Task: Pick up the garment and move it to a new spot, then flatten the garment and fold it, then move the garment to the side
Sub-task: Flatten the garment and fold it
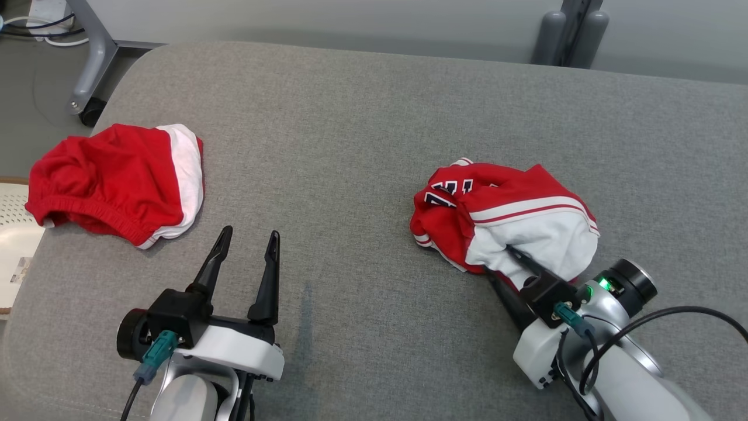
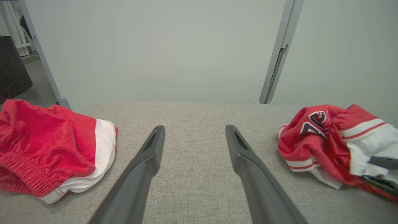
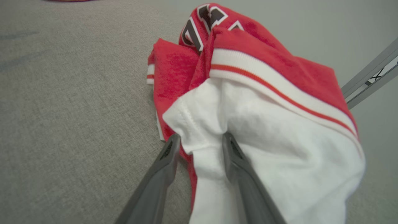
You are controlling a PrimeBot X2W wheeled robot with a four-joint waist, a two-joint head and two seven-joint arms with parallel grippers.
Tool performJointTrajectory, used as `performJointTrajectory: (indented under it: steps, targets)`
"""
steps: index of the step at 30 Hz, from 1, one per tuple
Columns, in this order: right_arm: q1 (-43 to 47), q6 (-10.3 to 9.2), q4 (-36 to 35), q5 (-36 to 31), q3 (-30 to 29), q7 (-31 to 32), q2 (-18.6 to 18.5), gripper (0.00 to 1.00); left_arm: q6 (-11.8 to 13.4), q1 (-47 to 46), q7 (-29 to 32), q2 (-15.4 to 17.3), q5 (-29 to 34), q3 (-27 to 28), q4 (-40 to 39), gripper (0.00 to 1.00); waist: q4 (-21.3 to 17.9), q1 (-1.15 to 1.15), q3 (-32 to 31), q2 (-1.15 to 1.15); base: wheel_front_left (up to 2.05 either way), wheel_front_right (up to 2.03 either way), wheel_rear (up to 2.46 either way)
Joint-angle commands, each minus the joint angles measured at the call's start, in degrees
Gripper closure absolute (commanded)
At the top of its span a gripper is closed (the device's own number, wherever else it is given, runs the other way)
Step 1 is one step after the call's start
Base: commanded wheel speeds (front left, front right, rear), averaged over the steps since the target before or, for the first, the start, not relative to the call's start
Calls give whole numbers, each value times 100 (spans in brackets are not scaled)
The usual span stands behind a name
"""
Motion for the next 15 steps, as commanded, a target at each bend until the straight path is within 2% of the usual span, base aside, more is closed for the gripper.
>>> performJointTrajectory:
  steps: [1,9,15]
  targets:
    - [-88,0,60,-27,-15,3,30,100,28,-102,-32,19,-34,4,18,0,-8,0,11,0,0,0,0]
    - [-238,0,-251,359,-168,-293,150,100,74,-123,-62,50,-9,60,-2,0,-177,0,28,0,0,0,0]
    - [-153,-1,-916,638,-696,-338,183,100,75,-159,-66,79,13,64,-45,0,-396,0,47,0,0,0,0]
